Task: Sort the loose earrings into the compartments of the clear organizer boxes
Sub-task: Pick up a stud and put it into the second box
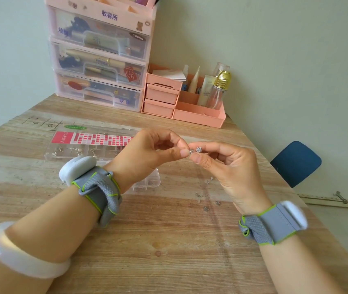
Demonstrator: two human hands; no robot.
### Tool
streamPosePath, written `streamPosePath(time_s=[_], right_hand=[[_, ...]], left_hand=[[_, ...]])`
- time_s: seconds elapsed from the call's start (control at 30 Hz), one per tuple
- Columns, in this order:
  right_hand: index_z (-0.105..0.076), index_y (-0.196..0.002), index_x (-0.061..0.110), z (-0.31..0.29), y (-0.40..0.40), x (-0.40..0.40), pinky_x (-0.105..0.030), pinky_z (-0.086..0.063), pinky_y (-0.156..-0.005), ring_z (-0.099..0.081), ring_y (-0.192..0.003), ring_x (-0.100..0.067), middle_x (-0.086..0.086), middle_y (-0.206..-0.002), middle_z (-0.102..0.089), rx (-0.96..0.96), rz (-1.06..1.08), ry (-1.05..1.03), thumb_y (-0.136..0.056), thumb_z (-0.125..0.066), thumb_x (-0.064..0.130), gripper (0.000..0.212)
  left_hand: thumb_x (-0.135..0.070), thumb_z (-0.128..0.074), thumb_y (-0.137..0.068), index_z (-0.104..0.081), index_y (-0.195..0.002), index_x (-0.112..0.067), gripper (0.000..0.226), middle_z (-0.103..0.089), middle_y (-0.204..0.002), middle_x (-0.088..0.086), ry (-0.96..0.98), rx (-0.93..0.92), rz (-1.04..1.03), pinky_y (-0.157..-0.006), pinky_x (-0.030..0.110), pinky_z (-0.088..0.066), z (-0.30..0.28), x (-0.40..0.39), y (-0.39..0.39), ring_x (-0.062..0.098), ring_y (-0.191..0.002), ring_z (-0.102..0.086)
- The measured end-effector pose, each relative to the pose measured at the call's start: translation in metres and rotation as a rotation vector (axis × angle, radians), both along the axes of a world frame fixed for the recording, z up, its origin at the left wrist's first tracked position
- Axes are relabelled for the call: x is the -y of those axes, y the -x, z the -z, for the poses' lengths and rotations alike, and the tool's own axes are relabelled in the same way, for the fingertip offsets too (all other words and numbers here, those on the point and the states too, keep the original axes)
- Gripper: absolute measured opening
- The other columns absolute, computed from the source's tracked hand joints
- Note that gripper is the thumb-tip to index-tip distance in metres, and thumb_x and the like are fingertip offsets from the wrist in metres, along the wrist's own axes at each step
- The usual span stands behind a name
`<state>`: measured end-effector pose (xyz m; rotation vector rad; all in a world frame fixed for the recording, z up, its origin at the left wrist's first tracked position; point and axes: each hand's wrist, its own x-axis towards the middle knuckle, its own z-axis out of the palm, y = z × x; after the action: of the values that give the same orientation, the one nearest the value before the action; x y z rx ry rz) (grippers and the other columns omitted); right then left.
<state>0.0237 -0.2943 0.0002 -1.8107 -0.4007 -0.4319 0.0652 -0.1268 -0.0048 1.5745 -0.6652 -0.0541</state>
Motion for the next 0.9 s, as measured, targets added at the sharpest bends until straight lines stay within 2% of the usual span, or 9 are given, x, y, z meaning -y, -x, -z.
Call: streamPosePath(time_s=[0.1, 0.17, 0.27, 0.37, 0.47, 0.57, 0.7, 0.83, 0.9], right_hand=[[-0.076, -0.078, 0.026, 0.001, 0.000, -0.002, -0.024, -0.039, -0.053, -0.049, -0.059, -0.010, 0.008, -0.073, -0.072, 0.018, 0.019, 0.020, -0.066, -0.074, 0.027, 0.013], [-0.075, -0.076, 0.026, 0.001, 0.001, -0.003, -0.025, -0.037, -0.049, -0.048, -0.057, -0.009, 0.008, -0.074, -0.073, 0.030, 0.019, 0.024, -0.067, -0.073, 0.027, 0.009], [-0.075, -0.076, 0.026, 0.000, 0.001, -0.004, -0.033, -0.040, -0.053, -0.050, -0.059, -0.011, 0.007, -0.076, -0.073, 0.040, 0.017, 0.041, -0.068, -0.073, 0.027, 0.008], [-0.075, -0.076, 0.024, 0.002, 0.000, -0.005, -0.037, -0.042, -0.058, -0.052, -0.061, -0.012, 0.007, -0.076, -0.073, 0.026, 0.020, 0.052, -0.068, -0.073, 0.025, 0.008], [-0.075, -0.074, 0.026, 0.005, -0.002, -0.005, -0.034, -0.039, -0.057, -0.048, -0.059, -0.014, 0.006, -0.070, -0.071, 0.011, 0.030, 0.049, -0.067, -0.073, 0.027, 0.007], [-0.075, -0.073, 0.027, 0.007, -0.003, -0.004, -0.031, -0.037, -0.054, -0.046, -0.057, -0.014, -0.001, -0.069, -0.070, 0.003, 0.046, 0.070, -0.067, -0.073, 0.029, 0.006], [-0.073, -0.070, 0.029, 0.008, -0.005, -0.003, -0.026, -0.036, -0.051, -0.044, -0.055, -0.012, 0.010, -0.064, -0.066, 0.005, 0.061, 0.083, -0.067, -0.072, 0.031, 0.004], [-0.073, -0.068, 0.035, 0.011, -0.006, -0.001, -0.031, -0.040, -0.051, -0.046, -0.052, -0.014, 0.011, -0.066, -0.069, 0.032, 0.083, 0.103, -0.065, -0.072, 0.034, 0.004], [-0.073, -0.069, 0.035, 0.011, -0.006, 0.000, -0.027, -0.043, -0.051, -0.049, -0.050, -0.008, 0.013, -0.066, -0.070, 0.042, 0.082, 0.103, -0.065, -0.072, 0.032, 0.005]], left_hand=[[-0.036, -0.068, -0.062, -0.066, -0.073, -0.016, 0.023, -0.064, -0.079, 0.007, -0.003, -0.016, -0.023, -0.079, 0.032, -0.048, 0.000, 0.000, 0.000, 0.019, -0.077, -0.056], [-0.037, -0.068, -0.061, -0.066, -0.072, -0.017, 0.023, -0.063, -0.075, 0.003, -0.011, -0.023, -0.030, -0.074, 0.026, -0.046, -0.001, 0.000, 0.001, 0.014, -0.073, -0.055], [-0.031, -0.067, -0.063, -0.066, -0.074, -0.014, 0.021, -0.064, -0.071, -0.003, -0.029, -0.026, -0.030, -0.068, 0.012, -0.047, -0.002, 0.000, 0.001, 0.004, -0.068, -0.057], [-0.022, -0.070, -0.070, -0.066, -0.073, -0.013, 0.010, -0.064, -0.070, -0.003, -0.079, 0.000, -0.074, -0.066, 0.012, -0.048, -0.002, -0.001, 0.001, 0.004, -0.065, -0.057], [-0.018, -0.071, -0.074, -0.065, -0.072, -0.013, 0.008, -0.063, -0.069, -0.004, -0.148, 0.049, -0.151, -0.065, 0.015, -0.047, 0.000, -0.001, 0.000, 0.004, -0.064, -0.054], [-0.020, -0.073, -0.072, -0.066, -0.070, -0.015, 0.009, -0.061, -0.065, -0.009, -0.189, 0.092, -0.203, -0.059, 0.009, -0.044, 0.001, 0.000, 0.001, -0.001, -0.059, -0.052], [-0.020, -0.073, -0.073, -0.068, -0.070, -0.016, 0.007, -0.060, -0.062, -0.012, -0.239, 0.139, -0.230, -0.054, 0.005, -0.037, 0.000, 0.000, 0.001, -0.004, -0.053, -0.048], [-0.018, -0.072, -0.073, -0.070, -0.074, -0.016, 0.004, -0.058, -0.060, -0.013, -0.274, 0.165, -0.220, -0.054, 0.005, -0.037, -0.002, 0.000, 0.002, -0.004, -0.052, -0.047], [-0.020, -0.072, -0.073, -0.070, -0.074, -0.016, 0.004, -0.058, -0.059, -0.013, -0.290, 0.179, -0.225, -0.054, 0.005, -0.037, -0.002, 0.000, 0.002, -0.004, -0.053, -0.048]])
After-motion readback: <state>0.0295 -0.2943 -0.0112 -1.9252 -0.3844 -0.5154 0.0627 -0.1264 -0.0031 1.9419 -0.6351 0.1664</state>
